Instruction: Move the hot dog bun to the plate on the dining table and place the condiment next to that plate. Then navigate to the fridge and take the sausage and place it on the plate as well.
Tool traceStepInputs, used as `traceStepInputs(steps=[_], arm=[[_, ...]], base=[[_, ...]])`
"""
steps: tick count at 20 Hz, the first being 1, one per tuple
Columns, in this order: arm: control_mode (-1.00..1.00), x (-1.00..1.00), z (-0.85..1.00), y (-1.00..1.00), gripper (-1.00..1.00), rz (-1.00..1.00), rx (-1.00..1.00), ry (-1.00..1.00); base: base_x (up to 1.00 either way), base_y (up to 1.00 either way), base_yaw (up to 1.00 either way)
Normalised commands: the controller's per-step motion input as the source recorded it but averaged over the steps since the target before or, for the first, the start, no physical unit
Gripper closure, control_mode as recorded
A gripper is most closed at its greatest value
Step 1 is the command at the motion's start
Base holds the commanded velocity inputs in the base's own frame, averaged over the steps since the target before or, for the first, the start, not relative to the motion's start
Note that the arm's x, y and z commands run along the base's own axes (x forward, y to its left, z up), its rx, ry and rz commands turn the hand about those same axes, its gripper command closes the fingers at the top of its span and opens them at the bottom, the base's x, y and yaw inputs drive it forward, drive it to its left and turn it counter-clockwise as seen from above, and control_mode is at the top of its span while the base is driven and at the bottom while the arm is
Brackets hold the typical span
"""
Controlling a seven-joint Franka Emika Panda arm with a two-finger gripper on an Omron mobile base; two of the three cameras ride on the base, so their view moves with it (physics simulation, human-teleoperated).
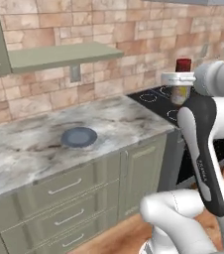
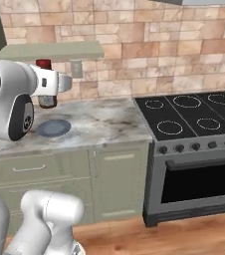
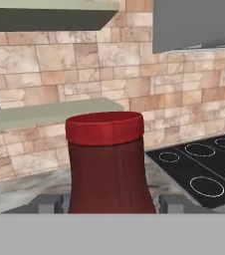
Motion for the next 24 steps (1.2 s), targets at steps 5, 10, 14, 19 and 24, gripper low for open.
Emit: traceStepInputs(steps=[5,10,14,19,24], arm=[[1.0,0.0,0.0,0.0,1.0,0.0,0.0,0.0],[1.0,0.0,0.0,0.0,1.0,0.0,0.0,0.0],[1.0,0.0,0.0,0.0,1.0,0.0,0.0,0.0],[1.0,0.0,0.0,0.0,1.0,0.0,0.0,0.0],[1.0,0.0,0.0,0.0,1.0,0.0,0.0,0.0]], base=[[-0.68,0.2,-0.83],[-0.86,0.27,-0.76],[-0.78,0.4,-0.74],[-0.92,0.33,-0.7],[-1.0,-0.09,-0.56]])
